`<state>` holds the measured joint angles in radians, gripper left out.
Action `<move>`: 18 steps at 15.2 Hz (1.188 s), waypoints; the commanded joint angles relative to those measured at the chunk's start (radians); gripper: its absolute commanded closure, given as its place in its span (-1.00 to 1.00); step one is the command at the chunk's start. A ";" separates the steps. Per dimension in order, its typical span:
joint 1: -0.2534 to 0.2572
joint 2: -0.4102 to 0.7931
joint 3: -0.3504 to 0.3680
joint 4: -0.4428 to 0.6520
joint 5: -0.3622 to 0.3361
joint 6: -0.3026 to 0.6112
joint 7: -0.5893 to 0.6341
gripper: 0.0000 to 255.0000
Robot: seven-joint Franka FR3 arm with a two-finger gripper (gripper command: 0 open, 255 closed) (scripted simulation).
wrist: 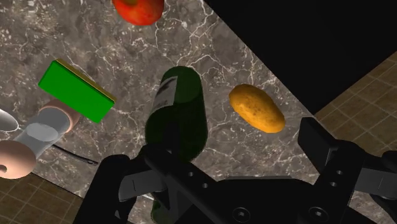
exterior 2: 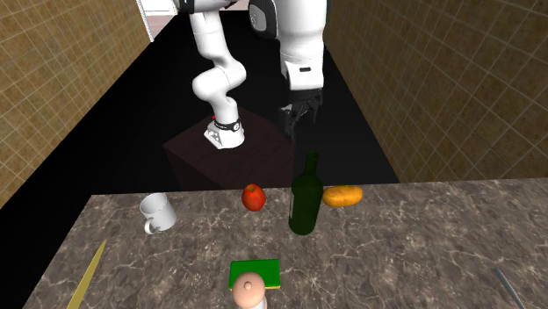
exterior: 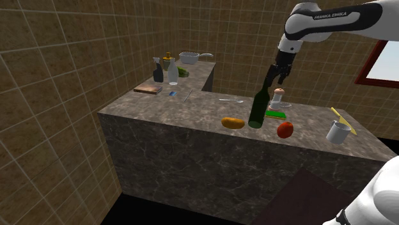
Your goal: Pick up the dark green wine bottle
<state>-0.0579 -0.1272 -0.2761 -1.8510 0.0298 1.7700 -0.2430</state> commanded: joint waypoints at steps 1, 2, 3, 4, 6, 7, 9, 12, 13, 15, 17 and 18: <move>-0.008 0.060 -0.017 0.074 0.021 -0.009 -0.029 -1.00; -0.014 0.097 -0.027 0.118 0.034 -0.014 -0.047 -1.00; -0.022 0.136 -0.036 0.164 0.049 -0.021 -0.064 -1.00; -0.030 0.175 -0.044 0.213 0.065 -0.029 -0.082 -1.00; -0.052 0.256 -0.058 0.317 0.099 -0.051 -0.114 -1.00; -0.062 0.290 -0.062 0.361 0.114 -0.062 -0.127 -1.00; -0.061 0.285 -0.060 0.328 0.112 -0.034 -0.128 -1.00; -0.059 0.280 -0.059 0.281 0.111 0.008 -0.131 -1.00; -0.058 0.279 -0.059 0.267 0.111 0.022 -0.132 -1.00; -0.057 0.278 -0.058 0.244 0.112 0.044 -0.133 -1.00; -0.058 0.279 -0.058 0.247 0.112 0.042 -0.133 1.00; -0.057 0.278 -0.058 0.245 0.111 0.042 -0.133 1.00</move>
<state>-0.1151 0.1501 -0.3344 -1.6049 0.1412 1.8113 -0.3760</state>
